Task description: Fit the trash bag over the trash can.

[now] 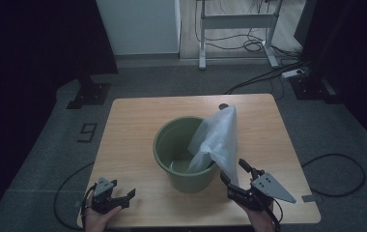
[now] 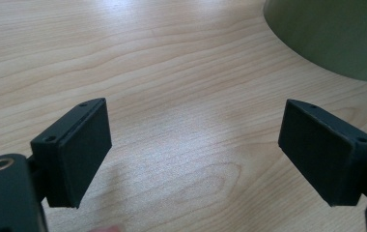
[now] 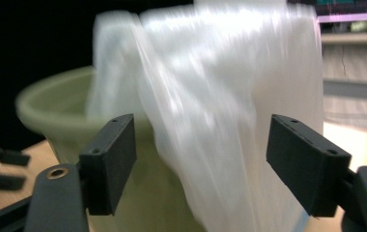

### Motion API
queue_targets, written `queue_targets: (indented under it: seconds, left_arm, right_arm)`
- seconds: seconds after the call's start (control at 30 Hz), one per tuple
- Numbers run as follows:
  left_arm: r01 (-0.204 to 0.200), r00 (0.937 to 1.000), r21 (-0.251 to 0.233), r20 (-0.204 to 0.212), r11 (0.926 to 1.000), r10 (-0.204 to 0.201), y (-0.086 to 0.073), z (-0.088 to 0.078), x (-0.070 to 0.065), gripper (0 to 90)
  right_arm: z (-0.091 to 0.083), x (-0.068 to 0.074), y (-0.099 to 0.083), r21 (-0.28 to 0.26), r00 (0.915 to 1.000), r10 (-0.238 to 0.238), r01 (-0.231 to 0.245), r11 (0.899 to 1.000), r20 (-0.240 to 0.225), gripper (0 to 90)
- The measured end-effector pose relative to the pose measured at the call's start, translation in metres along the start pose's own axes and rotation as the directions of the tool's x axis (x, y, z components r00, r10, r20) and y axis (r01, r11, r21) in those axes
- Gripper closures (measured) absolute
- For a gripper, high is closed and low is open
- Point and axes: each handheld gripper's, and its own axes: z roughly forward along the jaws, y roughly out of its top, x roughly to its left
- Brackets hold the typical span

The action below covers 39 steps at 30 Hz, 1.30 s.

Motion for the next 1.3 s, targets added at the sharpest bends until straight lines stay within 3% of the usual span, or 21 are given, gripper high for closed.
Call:
queue_targets:
  seconds: [0.13, 0.17, 0.3, 0.37, 0.43, 0.47, 0.5, 0.53, 0.57, 0.63, 0.67, 0.7, 0.8, 0.97, 1.1, 1.17, 1.3]
  left_arm:
    - [0.000, 1.0000, 0.002, -0.001, 1.0000, 0.000, 0.000, 0.000, 0.000, 11.3]
    - [0.006, 1.0000, 0.002, 0.000, 1.0000, -0.006, 0.000, 0.000, 0.000, 11.3]
    - [0.018, 0.9998, -0.007, 0.001, 0.9998, -0.018, 0.000, -0.001, 0.001, 11.8]
    - [0.027, 0.9996, -0.014, 0.004, 0.9995, -0.027, 0.001, -0.002, 0.002, 11.8]
    - [0.033, 0.9994, -0.016, 0.004, 0.9993, -0.033, 0.001, -0.002, 0.002, 11.8]
    - [0.033, 0.9994, -0.016, 0.004, 0.9993, -0.033, 0.001, -0.002, 0.002, 11.8]
    - [0.036, 0.9993, -0.018, 0.002, 0.9992, -0.036, 0.001, -0.002, 0.002, 11.8]
    - [0.036, 0.9993, -0.018, 0.002, 0.9992, -0.036, 0.001, -0.002, 0.002, 12.1]
    - [0.039, 0.9992, -0.020, 0.000, 0.9991, -0.039, 0.001, -0.002, 0.002, 12.1]
    - [0.043, 0.9991, -0.025, 0.001, 0.9987, -0.043, 0.002, -0.003, 0.001, 12.4]
    - [0.048, 0.9989, -0.029, 0.002, 0.9984, -0.048, 0.002, -0.003, 0.001, 12.4]
    - [0.054, 0.9985, -0.039, 0.000, 0.9978, -0.054, 0.004, -0.005, 0.000, 12.8]
    - [0.065, 0.9979, -0.053, -0.006, 0.9965, -0.065, 0.007, -0.007, -0.001, 13.9]
    - [0.066, 0.9977, -0.100, -0.009, 0.9928, -0.067, 0.023, -0.016, -0.013, 14.6]
    - [0.065, 0.9978, -0.141, -0.005, 0.9880, -0.066, 0.038, -0.025, -0.024, 15.3]
    - [0.060, 0.9979, -0.155, -0.014, 0.9861, -0.063, 0.046, -0.030, -0.029, 16.1]
    - [0.069, 0.9971, -0.212, -0.015, 0.9748, -0.074, 0.063, -0.044, -0.038, 17.8]
  right_arm:
    - [0.006, -0.001, -0.021, 0.056, 0.9992, 0.016, -0.018, 0.998, 0.036, 21.2]
    - [0.010, -0.002, -0.033, 0.087, 0.9980, 0.020, -0.025, 0.996, 0.060, 20.6]
    - [0.019, -0.008, -0.048, 0.137, 0.9921, 0.029, -0.046, 0.989, 0.122, 22.0]
    - [0.021, -0.011, -0.053, 0.154, 0.9859, 0.029, -0.055, 0.987, 0.165, 27.4]
    - [0.022, -0.015, -0.057, 0.165, 0.9826, 0.032, -0.063, 0.984, 0.183, 39.9]
    - [0.022, -0.015, -0.057, 0.165, 0.9826, 0.032, -0.063, 0.984, 0.183, 39.9]
    - [0.022, -0.019, -0.059, 0.168, 0.9760, 0.034, -0.071, 0.983, 0.215, 50.2]
    - [0.022, -0.019, -0.059, 0.168, 0.9760, 0.034, -0.071, 0.983, 0.215, 50.2]
    - [0.022, -0.022, -0.059, 0.165, 0.9709, 0.036, -0.077, 0.983, 0.237, 56.3]
    - [0.020, -0.029, -0.059, 0.144, 0.9631, 0.036, -0.077, 0.987, 0.267, 72.4]
    - [0.020, -0.029, -0.059, 0.144, 0.9631, 0.036, -0.077, 0.987, 0.267, 72.4]
    - [0.019, -0.035, -0.056, 0.133, 0.9598, 0.045, -0.085, 0.988, 0.277, 79.8]
    - [0.016, -0.044, -0.049, 0.095, 0.9545, 0.063, -0.094, 0.991, 0.292, 86.3]
    - [0.011, -0.058, -0.028, -0.002, 0.9453, 0.109, -0.114, 0.993, 0.308, 88.2]
    - [0.010, -0.065, -0.004, -0.100, 0.9507, 0.154, -0.132, 0.986, 0.269, 88.2]
    - [0.008, -0.064, 0.009, -0.146, 0.9554, 0.159, -0.125, 0.981, 0.249, 88.2]
    - [0.007, -0.059, 0.030, -0.196, 0.9677, 0.150, -0.110, 0.974, 0.202, 88.2]
